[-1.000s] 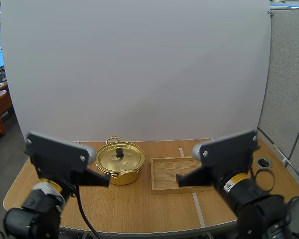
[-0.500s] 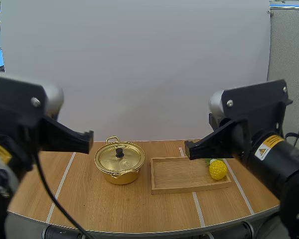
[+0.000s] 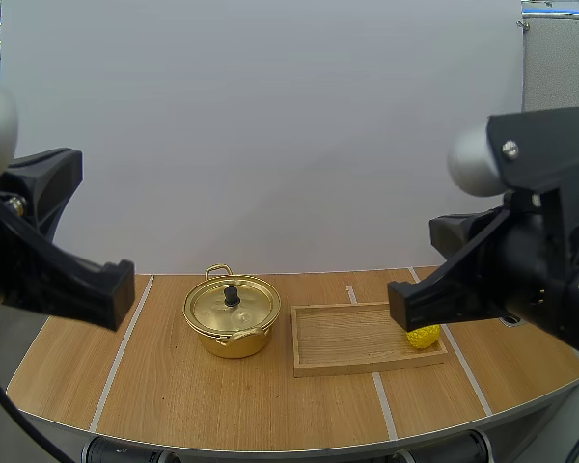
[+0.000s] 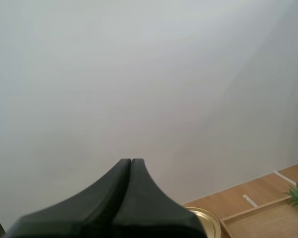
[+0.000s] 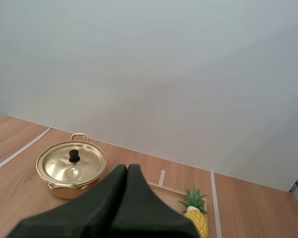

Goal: Open the pot, put the pineapple inside, and close it

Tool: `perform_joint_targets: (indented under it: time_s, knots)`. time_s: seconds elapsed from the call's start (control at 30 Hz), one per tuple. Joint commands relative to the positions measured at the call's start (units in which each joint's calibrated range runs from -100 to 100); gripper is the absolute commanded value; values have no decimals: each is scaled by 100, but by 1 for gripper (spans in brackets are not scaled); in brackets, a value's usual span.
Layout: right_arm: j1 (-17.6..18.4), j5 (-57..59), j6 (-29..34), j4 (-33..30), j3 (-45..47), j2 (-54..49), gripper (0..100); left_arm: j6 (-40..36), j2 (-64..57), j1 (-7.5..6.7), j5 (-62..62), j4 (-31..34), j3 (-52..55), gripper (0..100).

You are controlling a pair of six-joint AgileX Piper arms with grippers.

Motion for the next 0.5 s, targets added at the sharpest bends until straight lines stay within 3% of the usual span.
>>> perform_joint_targets:
  time_s: [0.0,0.3,0.47]
  knots:
    - [-18,92,-24,13,-270,0,0,-27,0,4,496,2,-113,0]
    - [-18,92,365,-9,-419,0,0,152,0,4,852,2,-127,0]
    - [-18,92,495,-189,-419,335,0,152,586,4,852,2,-127,0]
